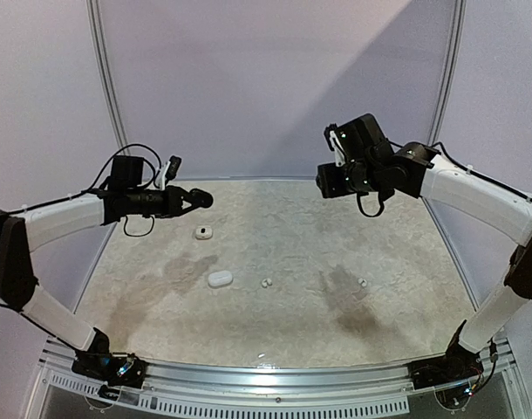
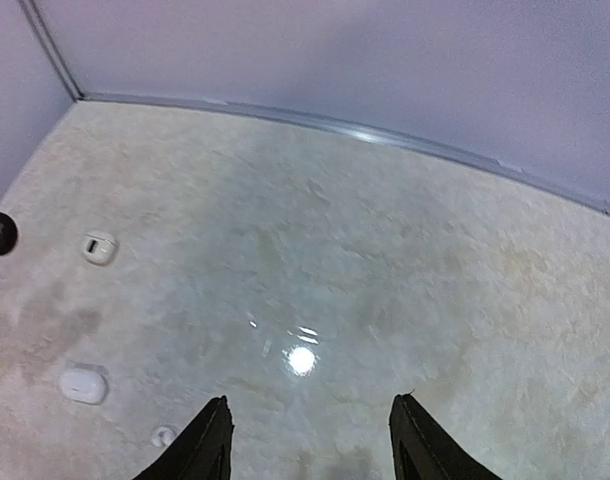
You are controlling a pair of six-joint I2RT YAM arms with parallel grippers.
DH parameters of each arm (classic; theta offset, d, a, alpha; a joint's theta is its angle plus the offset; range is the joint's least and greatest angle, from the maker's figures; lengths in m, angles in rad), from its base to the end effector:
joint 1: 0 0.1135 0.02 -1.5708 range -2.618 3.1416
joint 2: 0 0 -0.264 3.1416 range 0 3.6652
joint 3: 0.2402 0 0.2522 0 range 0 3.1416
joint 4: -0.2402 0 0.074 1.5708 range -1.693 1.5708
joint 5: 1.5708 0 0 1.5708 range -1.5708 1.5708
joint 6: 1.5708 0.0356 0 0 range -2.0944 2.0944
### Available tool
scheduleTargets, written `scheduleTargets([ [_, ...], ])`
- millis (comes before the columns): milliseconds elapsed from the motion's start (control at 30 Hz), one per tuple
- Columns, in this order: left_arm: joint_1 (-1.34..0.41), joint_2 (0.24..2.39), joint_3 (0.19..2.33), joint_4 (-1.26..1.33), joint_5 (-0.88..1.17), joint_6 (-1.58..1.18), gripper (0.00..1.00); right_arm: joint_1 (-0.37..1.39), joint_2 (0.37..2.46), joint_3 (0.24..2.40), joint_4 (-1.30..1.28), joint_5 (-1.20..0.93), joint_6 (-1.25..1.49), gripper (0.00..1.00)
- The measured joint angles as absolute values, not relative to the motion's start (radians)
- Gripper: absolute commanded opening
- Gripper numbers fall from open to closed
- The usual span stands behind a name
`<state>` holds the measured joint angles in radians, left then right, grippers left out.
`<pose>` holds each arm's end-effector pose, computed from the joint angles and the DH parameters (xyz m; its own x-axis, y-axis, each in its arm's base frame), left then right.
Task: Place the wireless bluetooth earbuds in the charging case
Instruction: Place the charging case with the earbuds at the center of the board.
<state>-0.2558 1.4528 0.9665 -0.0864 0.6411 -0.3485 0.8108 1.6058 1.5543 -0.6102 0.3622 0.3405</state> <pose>0.3039 -0.1015 0.2587 -0.7281 -0.0925 -0.6792 0.4686 0.6560 -0.5916 0.2583 0.2534 0.3587 -0.5611 -0.1370 -0.8164 -0.3160 0.9470 0.0583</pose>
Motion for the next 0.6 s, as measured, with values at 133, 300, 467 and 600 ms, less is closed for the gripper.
scheduleTargets([
  [133,-0.107,1.596,1.0,-0.288,0.634,-0.394,0.0,0.793,1.619,1.513,-0.673,0.361,0.387,0.55],
  [300,0.051,1.72,0.956,-0.397,0.641,-0.456,0.0,0.799,1.645,1.513,-0.681,0.337,0.395,0.55],
  [467,0.073,1.889,1.026,-0.421,0.763,-0.499,0.04,0.799,1.697,1.54,-0.692,0.312,0.395,0.56],
  [600,0.072,1.922,1.054,-0.414,0.797,-0.513,0.53,0.799,1.726,1.566,-0.696,0.297,0.401,0.6],
])
